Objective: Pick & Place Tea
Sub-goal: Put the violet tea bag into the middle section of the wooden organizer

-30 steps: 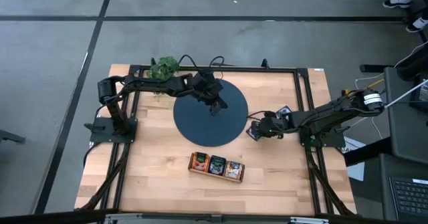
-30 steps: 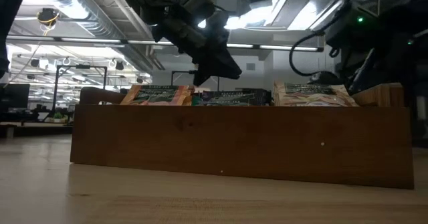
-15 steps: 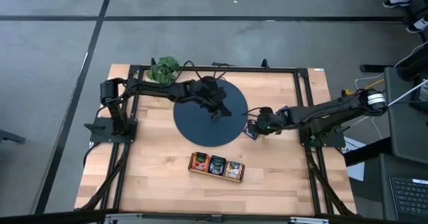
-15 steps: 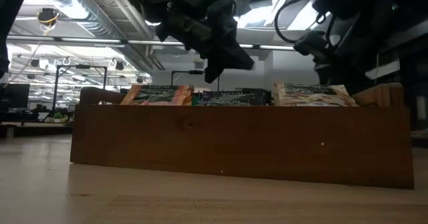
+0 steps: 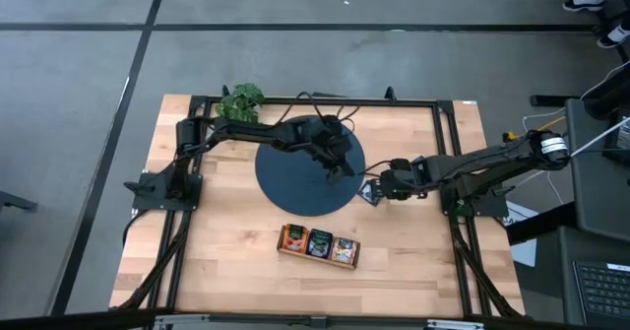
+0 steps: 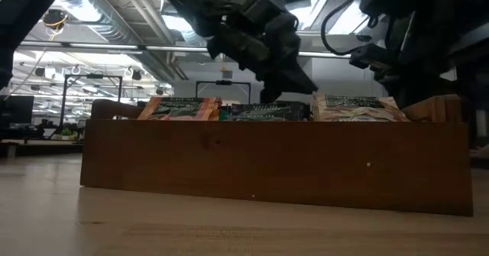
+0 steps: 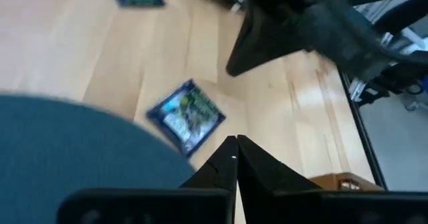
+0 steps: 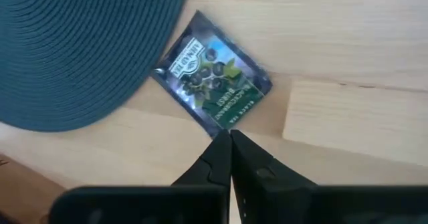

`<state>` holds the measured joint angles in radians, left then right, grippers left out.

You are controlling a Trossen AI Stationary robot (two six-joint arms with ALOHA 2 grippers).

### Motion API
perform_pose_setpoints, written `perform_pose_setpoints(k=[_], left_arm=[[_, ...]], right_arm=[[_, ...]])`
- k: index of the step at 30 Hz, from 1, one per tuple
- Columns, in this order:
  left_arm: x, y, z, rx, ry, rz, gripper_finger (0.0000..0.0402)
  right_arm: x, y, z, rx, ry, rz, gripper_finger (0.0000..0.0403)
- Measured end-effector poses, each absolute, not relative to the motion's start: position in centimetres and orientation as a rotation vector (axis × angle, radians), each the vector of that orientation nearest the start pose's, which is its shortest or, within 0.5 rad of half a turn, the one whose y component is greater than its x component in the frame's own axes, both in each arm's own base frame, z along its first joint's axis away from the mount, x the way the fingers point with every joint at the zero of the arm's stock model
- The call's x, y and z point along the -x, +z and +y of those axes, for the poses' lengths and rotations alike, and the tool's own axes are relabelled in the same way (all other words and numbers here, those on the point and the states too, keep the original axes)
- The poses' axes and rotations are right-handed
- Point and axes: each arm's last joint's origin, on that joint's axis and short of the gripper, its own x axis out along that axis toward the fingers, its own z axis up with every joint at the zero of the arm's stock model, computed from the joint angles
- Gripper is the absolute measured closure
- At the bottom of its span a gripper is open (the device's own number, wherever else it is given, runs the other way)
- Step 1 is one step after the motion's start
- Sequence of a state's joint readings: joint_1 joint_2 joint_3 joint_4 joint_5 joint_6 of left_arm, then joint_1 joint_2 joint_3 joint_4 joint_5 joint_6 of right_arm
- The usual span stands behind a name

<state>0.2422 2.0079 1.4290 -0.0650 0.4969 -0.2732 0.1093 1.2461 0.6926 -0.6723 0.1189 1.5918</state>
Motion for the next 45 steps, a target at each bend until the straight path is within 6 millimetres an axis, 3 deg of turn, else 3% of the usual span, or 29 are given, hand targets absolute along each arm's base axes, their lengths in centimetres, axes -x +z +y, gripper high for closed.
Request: perform_pose_setpoints(k=[4, 10, 27, 36, 41, 45], left_arm=[[-44.9, 20.5, 8.6, 0.425, -0.205, 0.618, 0.04], [-47.2, 19.1, 6.9, 0.366, -0.256, 0.682, 0.04], [-48.8, 12.8, 7.1, 0.332, -0.215, 0.722, 0.04], [-49.8, 9.4, 6.0, 0.154, -0.156, 0.71, 0.04], [-49.6, 8.5, 5.3, 0.084, -0.117, 0.778, 0.04], [-49.5, 8.4, 5.2, 0.07, -0.12, 0.786, 0.0399]], right_arm=[[-20.5, 18.4, 1.9, -1.23, -0.967, 0.932, 0.0392], [-19.8, 18.2, 2.1, -1.234, -0.986, 1.043, 0.0392], [-18.5, 17.5, 3.2, -1.245, -1.039, 1.176, 0.0391], [-18.0, 15.3, 3.7, -1.408, -0.886, 1.269, 0.0394], [-17.5, 16.3, 3.6, -1.436, -0.839, 1.197, 0.0393], [-16.2, 17.5, 2.8, -1.396, -0.962, 1.011, 0.039]])
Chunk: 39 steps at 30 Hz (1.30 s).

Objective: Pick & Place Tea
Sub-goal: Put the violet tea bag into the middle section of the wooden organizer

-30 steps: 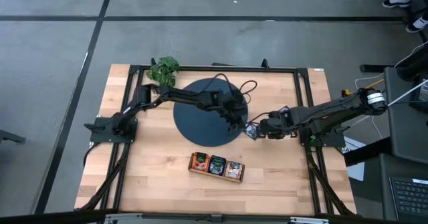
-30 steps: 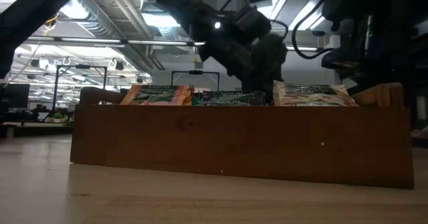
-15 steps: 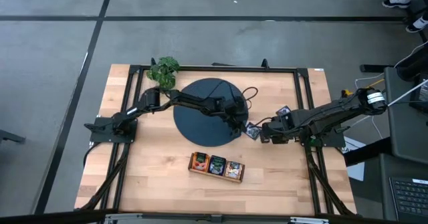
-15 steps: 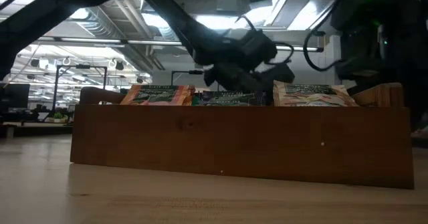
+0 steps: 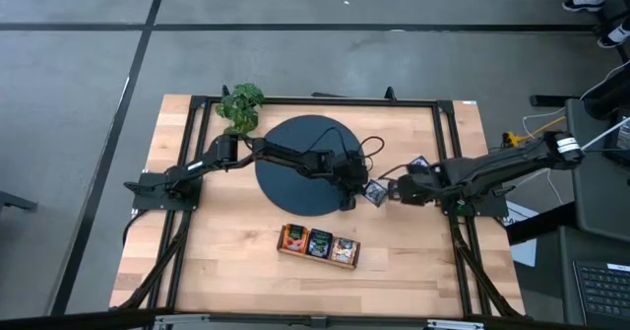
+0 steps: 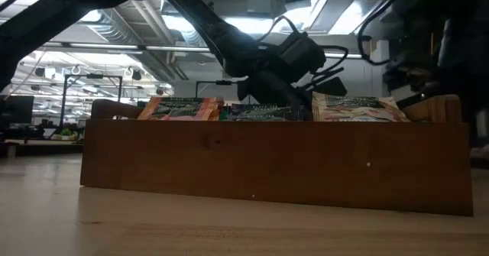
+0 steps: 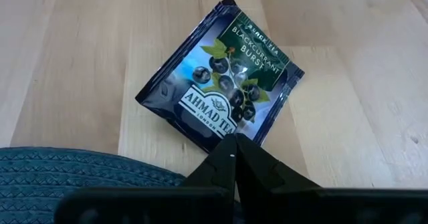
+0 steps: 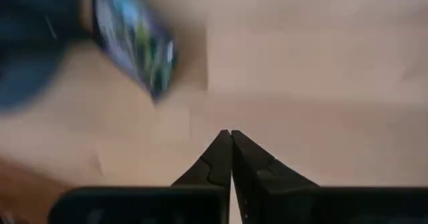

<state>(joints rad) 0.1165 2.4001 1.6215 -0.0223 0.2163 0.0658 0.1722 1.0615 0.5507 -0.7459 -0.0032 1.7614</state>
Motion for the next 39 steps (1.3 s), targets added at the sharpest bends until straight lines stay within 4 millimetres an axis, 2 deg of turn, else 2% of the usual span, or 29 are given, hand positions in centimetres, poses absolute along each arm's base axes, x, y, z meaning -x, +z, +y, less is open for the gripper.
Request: perform_pose_setpoints(k=[5, 13, 17, 24, 39], left_arm=[[-49.5, 8.3, 5.2, 0.073, -0.126, 0.788, 0.04], [-49.5, 8.3, 5.3, 0.106, -0.133, 0.786, 0.04], [-49.4, 8.2, 5.7, 0.154, -0.137, 0.783, 0.04], [-49.5, 8.2, 5.8, 0.223, -0.144, 0.773, 0.0399], [-50.1, 8.8, 6.6, 0.493, -0.096, 0.68, 0.0399]], right_arm=[[-15.0, 17.9, 1.9, -1.434, -0.978, 0.821, 0.0346], [-14.9, 13.4, 1.5, -1.597, -0.769, 0.603, 0.0227], [-14.1, 12.0, 1.3, -1.607, -0.825, 0.554, 0.0199], [-14.0, 11.7, 1.2, -1.581, -0.836, 0.536, 0.0201], [-14.2, 11.9, 1.1, -1.553, -0.821, 0.503, 0.0274]])
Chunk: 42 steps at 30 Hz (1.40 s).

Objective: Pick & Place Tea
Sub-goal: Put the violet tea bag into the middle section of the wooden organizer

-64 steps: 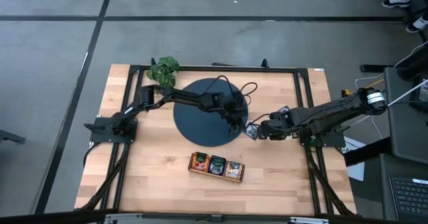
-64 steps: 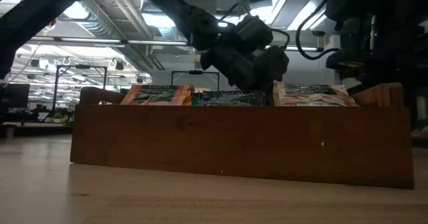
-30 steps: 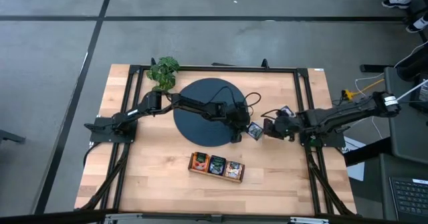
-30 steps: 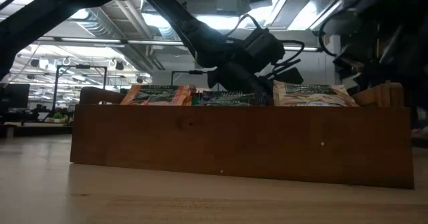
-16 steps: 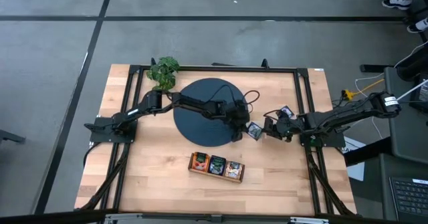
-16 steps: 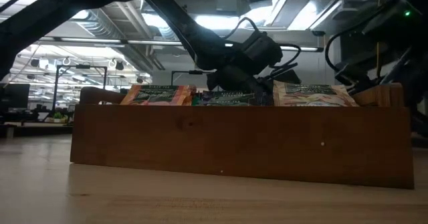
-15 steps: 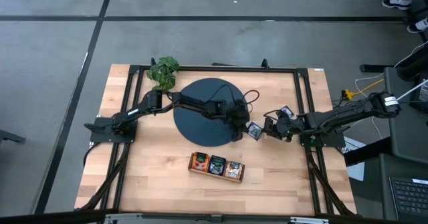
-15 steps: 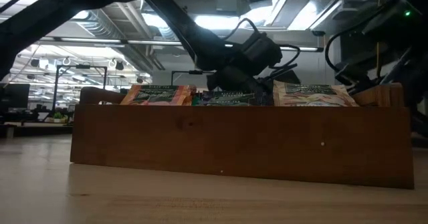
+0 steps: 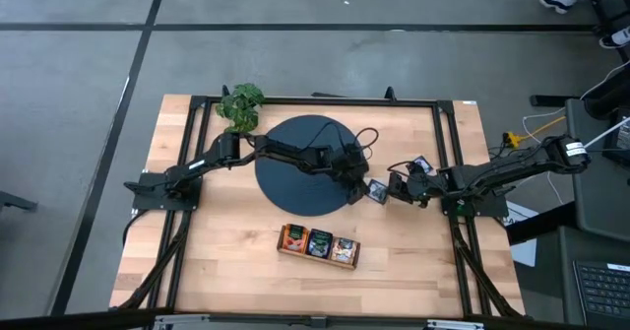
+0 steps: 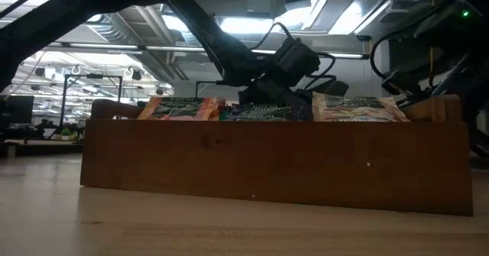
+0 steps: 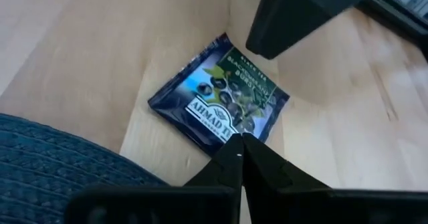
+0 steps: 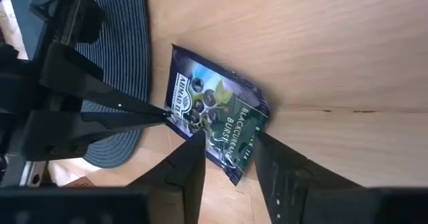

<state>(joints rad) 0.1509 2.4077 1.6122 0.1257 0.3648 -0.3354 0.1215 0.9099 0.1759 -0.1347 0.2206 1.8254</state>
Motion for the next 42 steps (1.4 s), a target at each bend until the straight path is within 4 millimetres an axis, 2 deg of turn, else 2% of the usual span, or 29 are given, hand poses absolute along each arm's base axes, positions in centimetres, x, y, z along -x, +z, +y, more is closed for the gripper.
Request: perform_pose_setpoints(k=[6, 11, 23, 32, 42], left_arm=[[-49.9, 8.7, 6.5, 0.503, -0.098, 0.701, 0.0399], [-49.4, 8.1, 5.8, 0.417, -0.099, 0.792, 0.04], [-49.5, 7.9, 5.1, 0.354, -0.063, 0.797, 0.04], [-49.8, 7.6, 5.2, 0.431, -0.054, 0.778, 0.04], [-49.8, 7.6, 5.2, 0.442, -0.047, 0.776, 0.0399]], right_arm=[[-14.2, 11.9, 1.1, -1.555, -0.818, 0.514, 0.0283], [-14.1, 11.9, 1.1, -1.554, -0.82, 0.514, 0.0281], [-14.1, 11.8, 1.1, -1.58, -0.84, 0.503, 0.028], [-13.9, 11.4, 1.1, -1.559, -0.874, 0.542, 0.028], [-14.9, 10.8, 1.2, -1.534, -0.871, 0.533, 0.0283]])
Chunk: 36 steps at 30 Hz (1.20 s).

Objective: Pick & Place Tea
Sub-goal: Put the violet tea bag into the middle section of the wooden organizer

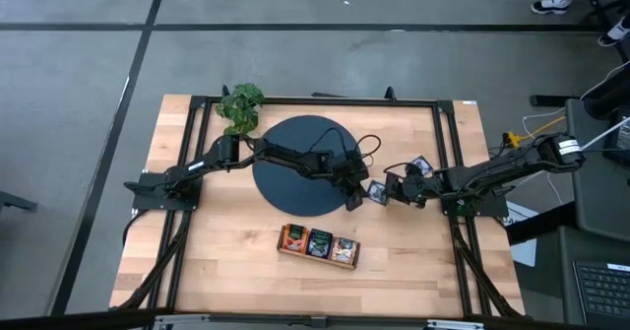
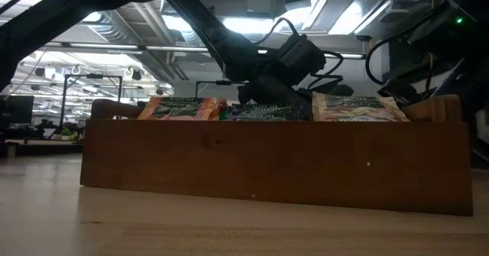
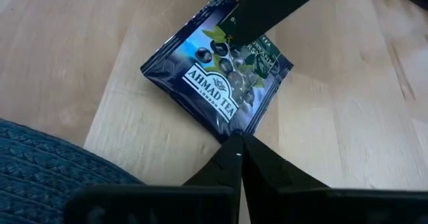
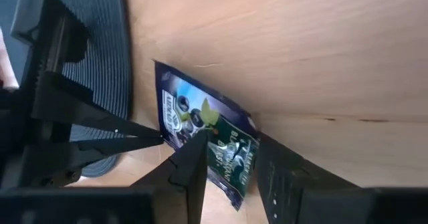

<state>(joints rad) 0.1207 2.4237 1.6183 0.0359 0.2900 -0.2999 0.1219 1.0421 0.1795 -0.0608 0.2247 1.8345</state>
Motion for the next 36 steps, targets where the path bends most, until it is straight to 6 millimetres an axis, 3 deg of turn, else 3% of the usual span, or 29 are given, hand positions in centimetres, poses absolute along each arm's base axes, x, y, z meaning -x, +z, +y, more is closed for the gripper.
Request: perform_pose_setpoints(k=[5, 11, 19, 27, 36], left_arm=[[-49.8, 7.6, 5.2, 0.445, -0.047, 0.775, 0.04], [-49.7, 8.0, 5.3, 0.429, -0.088, 0.779, 0.0396], [-47.9, 10.7, 6.6, 0.449, -0.13, 0.889, 0.0394], [-46.3, 14.6, 8.8, 0.394, -0.154, 0.891, 0.039], [-43.7, 17.0, 11.3, 0.499, -0.341, 0.933, 0.0327]], right_arm=[[-15.2, 10.6, 1.2, -1.511, -0.848, 0.54, 0.0315], [-15.1, 10.6, 1.2, -1.508, -0.846, 0.552, 0.0394], [-15.6, 11.1, 1.3, -1.463, -0.792, 0.561, 0.0397], [-17.4, 13.6, 1.7, -1.246, -0.602, 0.659, 0.0399], [-18.9, 17.8, 1.9, -0.991, -0.558, 0.755, 0.04]])
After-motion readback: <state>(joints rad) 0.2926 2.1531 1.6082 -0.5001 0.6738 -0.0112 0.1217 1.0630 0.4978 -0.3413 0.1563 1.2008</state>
